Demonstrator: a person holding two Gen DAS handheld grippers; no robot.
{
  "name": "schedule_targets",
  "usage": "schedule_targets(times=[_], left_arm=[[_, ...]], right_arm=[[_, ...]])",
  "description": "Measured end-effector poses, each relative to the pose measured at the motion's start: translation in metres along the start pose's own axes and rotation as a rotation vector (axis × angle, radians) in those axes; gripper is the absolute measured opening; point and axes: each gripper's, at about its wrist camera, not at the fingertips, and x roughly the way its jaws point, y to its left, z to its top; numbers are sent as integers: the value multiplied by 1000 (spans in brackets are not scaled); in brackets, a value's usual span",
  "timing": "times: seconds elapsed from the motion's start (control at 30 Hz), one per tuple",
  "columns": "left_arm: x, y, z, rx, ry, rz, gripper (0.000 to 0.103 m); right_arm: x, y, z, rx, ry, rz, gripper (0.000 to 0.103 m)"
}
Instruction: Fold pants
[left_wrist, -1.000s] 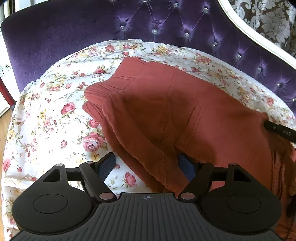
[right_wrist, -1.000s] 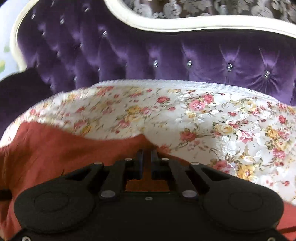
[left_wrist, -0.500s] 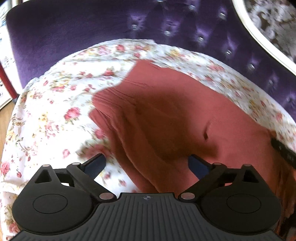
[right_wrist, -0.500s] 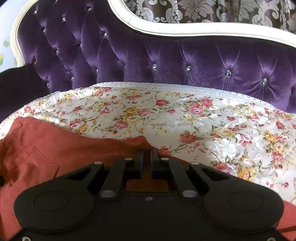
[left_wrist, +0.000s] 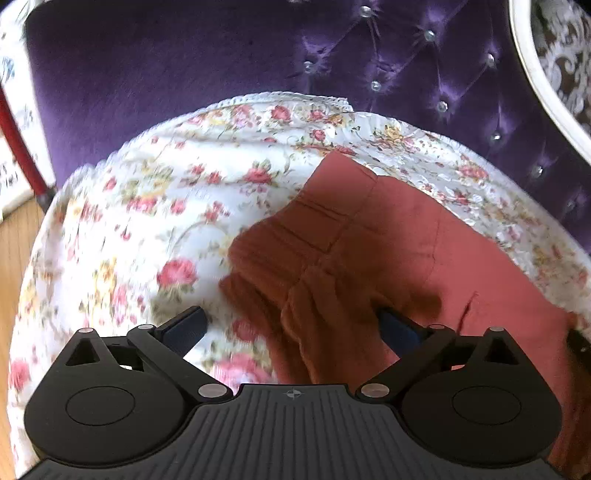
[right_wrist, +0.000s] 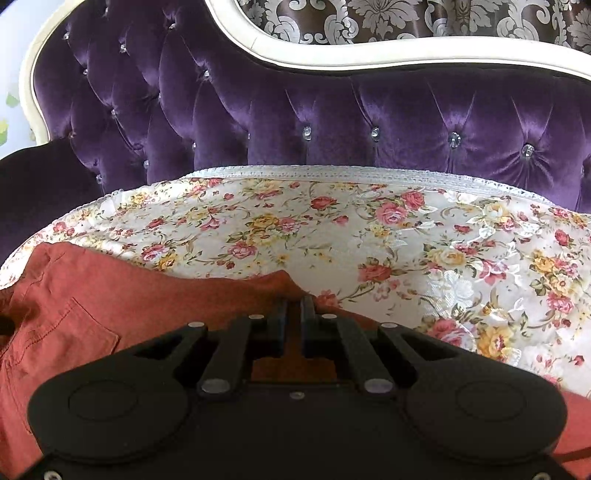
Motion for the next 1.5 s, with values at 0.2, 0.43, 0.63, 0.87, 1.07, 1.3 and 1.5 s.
schedule_targets(times=[0.2, 0.43, 0.63, 0.87, 1.07, 1.3, 1.5], left_arm=[[-7, -17, -6, 95, -42, 23, 81], [-13, -25, -9, 153, -65, -23, 42], [-19, -39, -14, 221, -95, -4, 28], [-24, -32, -14, 197, -106, -35, 27], [-28, -28, -13, 175, -105, -59, 26], [-31, -24, -13, 149, -102, -78, 26], [-35, -23, -15, 135, -116, -84, 25]], right_arm=[[0, 1, 0, -8, -1, -5, 7], [0, 2, 0, -19, -1, -11, 7], [1, 9, 3, -58, 12, -34, 8], [-21, 5, 25, -23, 61, 30, 25], [-85, 17, 3, -15, 115, 150, 26], [-134, 52, -66, -134, 197, 166, 25], [-132, 53, -80, -102, 193, 160, 25]])
